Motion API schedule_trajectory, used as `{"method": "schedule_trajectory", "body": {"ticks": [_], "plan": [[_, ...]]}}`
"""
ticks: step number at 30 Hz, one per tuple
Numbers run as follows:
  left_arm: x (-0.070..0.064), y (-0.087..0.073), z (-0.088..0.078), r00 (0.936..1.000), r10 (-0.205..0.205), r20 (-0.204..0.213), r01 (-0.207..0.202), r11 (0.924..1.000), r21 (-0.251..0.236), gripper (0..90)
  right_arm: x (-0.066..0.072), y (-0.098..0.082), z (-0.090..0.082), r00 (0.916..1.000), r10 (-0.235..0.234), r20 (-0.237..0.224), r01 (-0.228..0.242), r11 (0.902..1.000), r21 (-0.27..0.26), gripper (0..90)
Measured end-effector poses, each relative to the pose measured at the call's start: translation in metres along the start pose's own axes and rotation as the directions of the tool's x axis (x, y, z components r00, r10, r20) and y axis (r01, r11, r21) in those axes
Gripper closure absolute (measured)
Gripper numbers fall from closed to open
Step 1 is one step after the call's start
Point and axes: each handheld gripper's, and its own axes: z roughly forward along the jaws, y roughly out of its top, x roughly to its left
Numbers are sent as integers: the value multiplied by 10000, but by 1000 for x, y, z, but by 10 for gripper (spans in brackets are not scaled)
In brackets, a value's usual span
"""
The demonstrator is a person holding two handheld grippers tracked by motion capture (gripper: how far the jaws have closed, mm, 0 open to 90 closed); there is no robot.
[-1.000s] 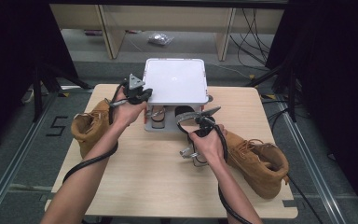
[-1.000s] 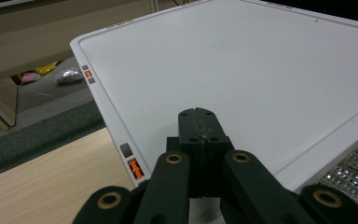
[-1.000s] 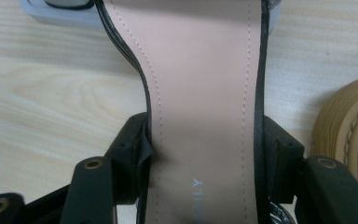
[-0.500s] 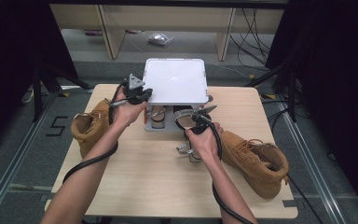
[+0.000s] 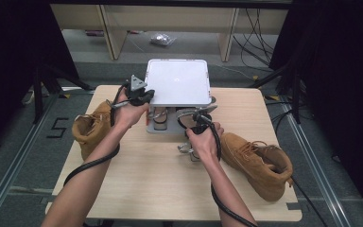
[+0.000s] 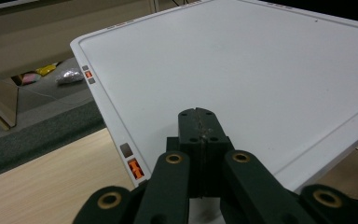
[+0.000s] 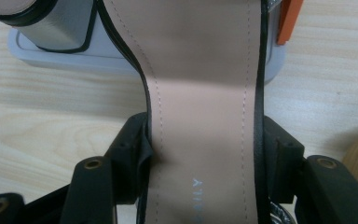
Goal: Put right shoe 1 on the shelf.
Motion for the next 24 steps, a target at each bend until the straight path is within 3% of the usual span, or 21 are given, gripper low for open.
{"method": "schedule_trajectory", "body": {"ticks": [24], "plan": [[0,0,0,10000,-6,5,6,10000,-10,896,11,2,23,9985,317,450,-324,9994,150,438]]}}
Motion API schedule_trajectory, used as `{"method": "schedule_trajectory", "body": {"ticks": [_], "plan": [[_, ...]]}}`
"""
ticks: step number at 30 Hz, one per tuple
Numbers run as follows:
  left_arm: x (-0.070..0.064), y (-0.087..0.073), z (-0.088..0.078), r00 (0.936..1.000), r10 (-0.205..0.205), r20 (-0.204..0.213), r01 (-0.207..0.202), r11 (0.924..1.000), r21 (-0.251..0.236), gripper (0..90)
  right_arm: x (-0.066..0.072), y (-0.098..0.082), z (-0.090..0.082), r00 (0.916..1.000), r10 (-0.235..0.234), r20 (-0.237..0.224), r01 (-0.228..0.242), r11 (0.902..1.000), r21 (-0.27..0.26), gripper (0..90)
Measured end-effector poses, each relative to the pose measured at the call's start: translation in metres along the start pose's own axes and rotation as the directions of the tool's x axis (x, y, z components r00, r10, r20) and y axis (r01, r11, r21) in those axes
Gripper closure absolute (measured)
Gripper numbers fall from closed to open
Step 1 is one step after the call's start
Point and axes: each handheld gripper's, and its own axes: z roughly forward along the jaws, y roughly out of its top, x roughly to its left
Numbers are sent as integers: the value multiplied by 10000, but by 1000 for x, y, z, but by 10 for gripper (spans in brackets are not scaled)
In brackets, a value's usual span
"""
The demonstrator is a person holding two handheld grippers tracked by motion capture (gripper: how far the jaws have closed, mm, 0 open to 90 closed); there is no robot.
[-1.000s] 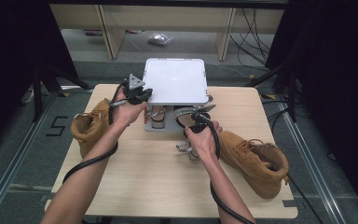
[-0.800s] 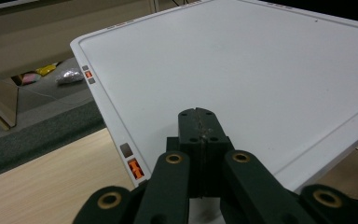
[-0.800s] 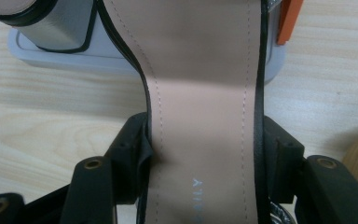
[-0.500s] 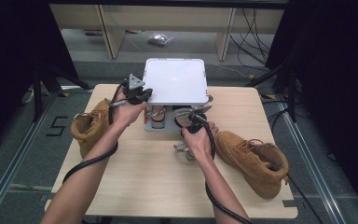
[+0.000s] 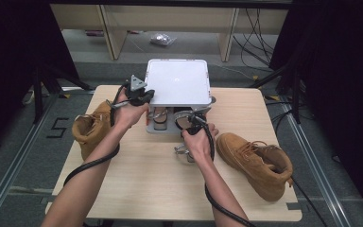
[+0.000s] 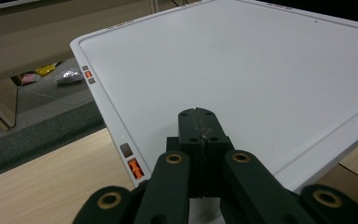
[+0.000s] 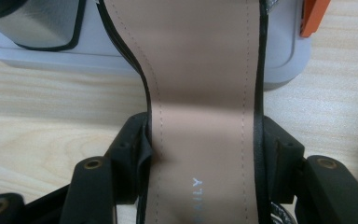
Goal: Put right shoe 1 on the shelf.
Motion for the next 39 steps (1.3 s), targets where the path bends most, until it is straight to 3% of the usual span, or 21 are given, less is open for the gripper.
{"method": "schedule_trajectory", "body": {"ticks": [3,8,13,14,15,16,17,21,22,24,25,27,29,31,37,38,39], "plan": [[0,0,0,10000,1,6,-1,10000,9,897,1,0,1,9999,83,64,-83,9999,114,438],[0,0,0,10000,9,-1,-9,10000,7,896,1,1,3,9997,118,-229,-113,9997,236,438],[0,0,0,10000,10,11,-10,10000,13,897,2,2,7,9996,-226,-157,231,9991,345,436],[0,0,0,10000,6,11,-6,10000,6,897,6,1,8,9994,289,-186,-281,9988,407,435],[0,0,0,10000,6,10,-6,10000,6,896,5,2,10,9999,32,159,-39,9991,424,435],[0,0,0,10000,8,12,-8,10000,8,897,6,2,11,9996,210,203,-221,9983,534,434],[0,0,0,10000,3,18,-3,10000,9,896,6,1,12,9999,161,52,-163,9994,315,433],[0,0,0,10000,20,8,-20,10000,24,896,6,3,11,9995,-78,317,60,9984,562,425],[0,0,0,10000,20,9,-20,10000,26,896,6,3,10,9990,-294,330,279,9986,456,416],[0,0,0,10000,18,4,-18,10000,24,896,7,4,6,9998,-111,137,108,9996,269,367],[0,0,0,10000,13,5,-13,10000,18,897,6,5,2,9992,-391,-119,394,9990,207,342],[0,0,0,10000,13,1,-13,10000,18,896,6,4,-1,9989,-456,47,456,9990,-9,345],[0,0,0,10000,10,-8,-10,10000,7,896,4,5,-4,9980,-616,-130,615,9980,-110,342],[0,0,0,10000,31,-13,-31,10000,15,897,5,5,-9,9994,-276,-210,275,9996,-64,342],[0,0,0,10000,16,11,-16,10000,26,896,2,3,-25,9970,-491,-600,481,9987,-189,343],[0,0,0,10000,27,4,-27,10000,26,897,3,2,-28,9977,-410,-538,397,9989,-248,343],[0,0,0,10000,25,4,-26,10000,27,897,2,1,-31,9969,-624,-478,610,9977,-309,343]]}}
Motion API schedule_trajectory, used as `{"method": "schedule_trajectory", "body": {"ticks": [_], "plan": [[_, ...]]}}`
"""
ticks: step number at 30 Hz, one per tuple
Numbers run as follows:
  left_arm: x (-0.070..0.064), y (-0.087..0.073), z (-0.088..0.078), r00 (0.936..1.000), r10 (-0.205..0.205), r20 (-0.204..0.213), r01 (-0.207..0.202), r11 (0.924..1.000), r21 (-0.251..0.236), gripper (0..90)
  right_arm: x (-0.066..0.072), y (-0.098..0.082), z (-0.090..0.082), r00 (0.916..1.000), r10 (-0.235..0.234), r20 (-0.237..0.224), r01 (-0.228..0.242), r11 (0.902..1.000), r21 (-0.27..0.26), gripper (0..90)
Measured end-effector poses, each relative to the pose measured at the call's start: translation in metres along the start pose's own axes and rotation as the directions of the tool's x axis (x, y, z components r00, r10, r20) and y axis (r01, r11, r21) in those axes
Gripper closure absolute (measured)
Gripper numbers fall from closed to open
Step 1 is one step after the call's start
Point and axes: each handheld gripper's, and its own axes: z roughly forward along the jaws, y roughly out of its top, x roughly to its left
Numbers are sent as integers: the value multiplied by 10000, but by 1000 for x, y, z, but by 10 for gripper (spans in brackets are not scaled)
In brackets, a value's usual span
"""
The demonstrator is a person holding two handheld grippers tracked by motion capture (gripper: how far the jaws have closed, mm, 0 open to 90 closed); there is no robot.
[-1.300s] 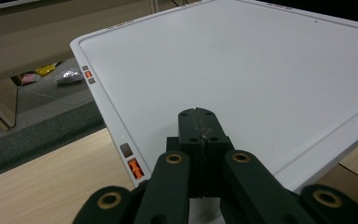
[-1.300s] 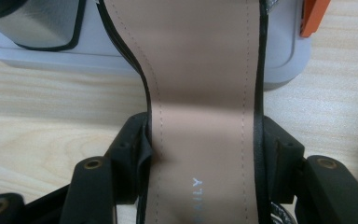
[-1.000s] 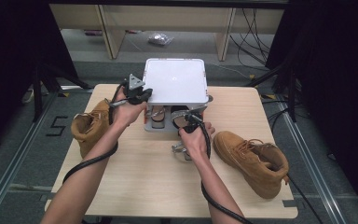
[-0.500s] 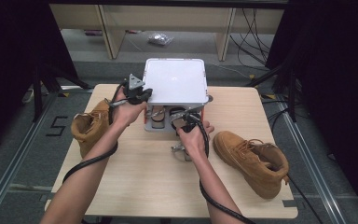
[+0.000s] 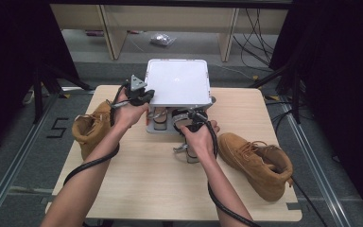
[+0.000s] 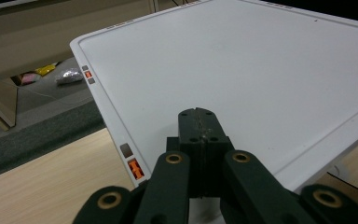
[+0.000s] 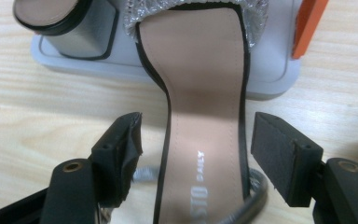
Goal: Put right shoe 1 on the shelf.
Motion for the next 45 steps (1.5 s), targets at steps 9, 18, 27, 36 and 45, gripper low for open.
{"method": "schedule_trajectory", "body": {"ticks": [9,18,27,36,45], "plan": [[0,0,0,10000,5,-6,-5,10000,-15,896,-5,-9,-25,9989,-186,-439,177,9996,-214,490],[0,0,0,10000,26,-20,-26,10000,-12,896,-14,-20,-43,9950,-487,-875,483,9988,-65,801],[-1,0,0,10000,60,-49,-60,10000,1,897,-25,-37,-52,9900,-908,-1078,955,9947,392,900],[0,0,0,10000,-7,-24,7,10000,-16,897,-30,-62,-45,9880,-1090,-1094,1198,9880,976,900],[-1,0,0,10000,23,-44,-23,10000,-6,897,-29,-86,-26,9828,-1400,-1202,1566,9774,1418,900]]}}
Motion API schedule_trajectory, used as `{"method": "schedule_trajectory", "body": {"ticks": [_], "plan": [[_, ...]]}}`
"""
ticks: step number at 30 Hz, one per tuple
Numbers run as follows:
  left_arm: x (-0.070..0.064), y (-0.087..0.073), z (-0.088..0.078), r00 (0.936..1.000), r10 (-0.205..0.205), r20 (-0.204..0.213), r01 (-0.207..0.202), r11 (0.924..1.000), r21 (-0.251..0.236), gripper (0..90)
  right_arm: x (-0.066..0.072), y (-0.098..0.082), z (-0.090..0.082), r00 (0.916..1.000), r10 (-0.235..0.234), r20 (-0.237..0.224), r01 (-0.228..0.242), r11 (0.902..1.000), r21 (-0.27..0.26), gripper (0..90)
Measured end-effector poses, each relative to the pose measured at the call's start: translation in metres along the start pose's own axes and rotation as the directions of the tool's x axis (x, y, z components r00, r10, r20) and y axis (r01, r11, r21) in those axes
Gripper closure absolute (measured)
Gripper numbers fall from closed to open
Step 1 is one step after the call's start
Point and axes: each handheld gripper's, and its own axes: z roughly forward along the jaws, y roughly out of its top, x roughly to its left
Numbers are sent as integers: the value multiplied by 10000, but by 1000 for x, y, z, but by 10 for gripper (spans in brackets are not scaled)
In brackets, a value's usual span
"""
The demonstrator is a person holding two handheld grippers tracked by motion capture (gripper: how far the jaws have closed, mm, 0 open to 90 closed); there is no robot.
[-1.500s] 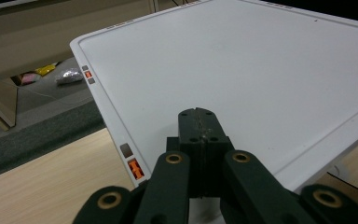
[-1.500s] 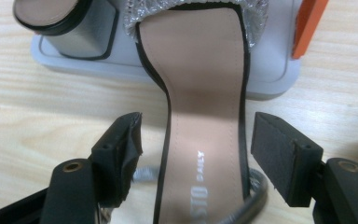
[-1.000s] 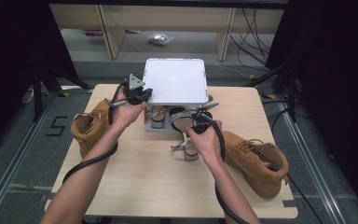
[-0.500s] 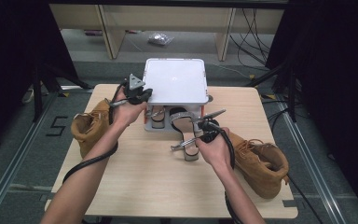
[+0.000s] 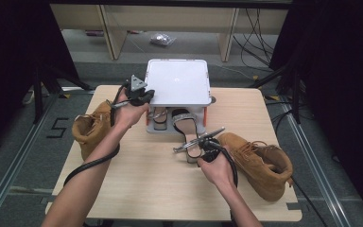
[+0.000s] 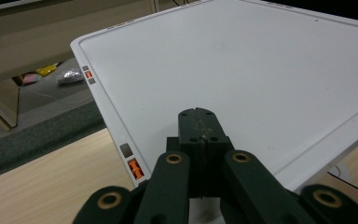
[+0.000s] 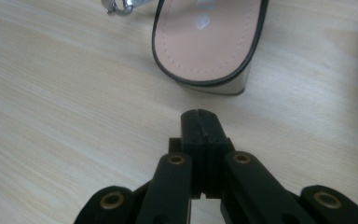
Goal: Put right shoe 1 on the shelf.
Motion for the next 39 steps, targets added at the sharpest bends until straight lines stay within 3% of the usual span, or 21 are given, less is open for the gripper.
{"method": "schedule_trajectory", "body": {"ticks": [2,3,4,9,10,11,13,14,18,19,22,23,26,28,31,33,36,39], "plan": [[0,0,0,10000,14,-14,-14,10000,-3,896,2,-1,4,9999,96,-123,-95,9999,100,900],[0,0,0,10000,17,-18,-17,10000,-2,897,0,-1,6,9997,-207,-99,207,9998,-74,900],[0,0,0,10000,21,-13,-21,10000,-1,897,2,-1,7,10000,61,-38,-61,10000,47,900],[0,0,0,10000,9,-7,-9,10000,0,896,3,3,12,9998,189,-19,-188,9998,56,900],[0,0,0,10000,14,-5,-14,10000,6,896,1,4,15,9999,-161,-52,160,9997,-161,900],[0,0,0,10000,16,-5,-16,10000,-1,896,3,5,14,9997,258,-44,-258,9997,41,900],[0,0,0,10000,5,-3,-5,10000,-9,897,-1,6,17,9998,-190,48,191,9994,-291,900],[0,0,0,10000,17,-10,-17,10000,-9,897,1,6,18,9997,194,160,-192,9998,-92,900],[0,0,0,10000,12,-4,-12,10000,-1,897,-1,7,21,9999,49,119,-47,9999,-114,900],[0,0,0,10000,13,-2,-13,10000,2,896,2,7,21,9996,284,81,-284,9996,-13,900],[0,0,0,10000,22,-11,-22,10000,2,897,0,8,24,9994,-340,0,339,9992,-226,900],[0,0,0,10000,36,-18,-36,10000,6,897,3,8,24,10000,-10,79,11,10000,-32,900],[0,0,0,10000,36,-17,-36,10000,10,897,5,9,24,9999,139,-38,-139,9999,63,900],[0,0,0,10000,45,-21,-45,10000,8,896,6,10,24,9999,-74,-78,74,10000,-22,900],[0,0,0,10000,47,-22,-47,10000,12,897,7,13,26,10000,-2,-82,3,10000,100,900],[0,0,0,10000,29,-13,-29,10000,3,897,8,14,27,9998,-164,-69,163,9998,-120,900],[0,0,0,10000,42,-12,-42,10000,6,897,12,16,27,10000,-23,-14,23,10000,-34,900],[0,0,0,10000,40,-11,-40,10000,9,896,12,19,29,9988,-488,28,489,9984,-271,900]]}}
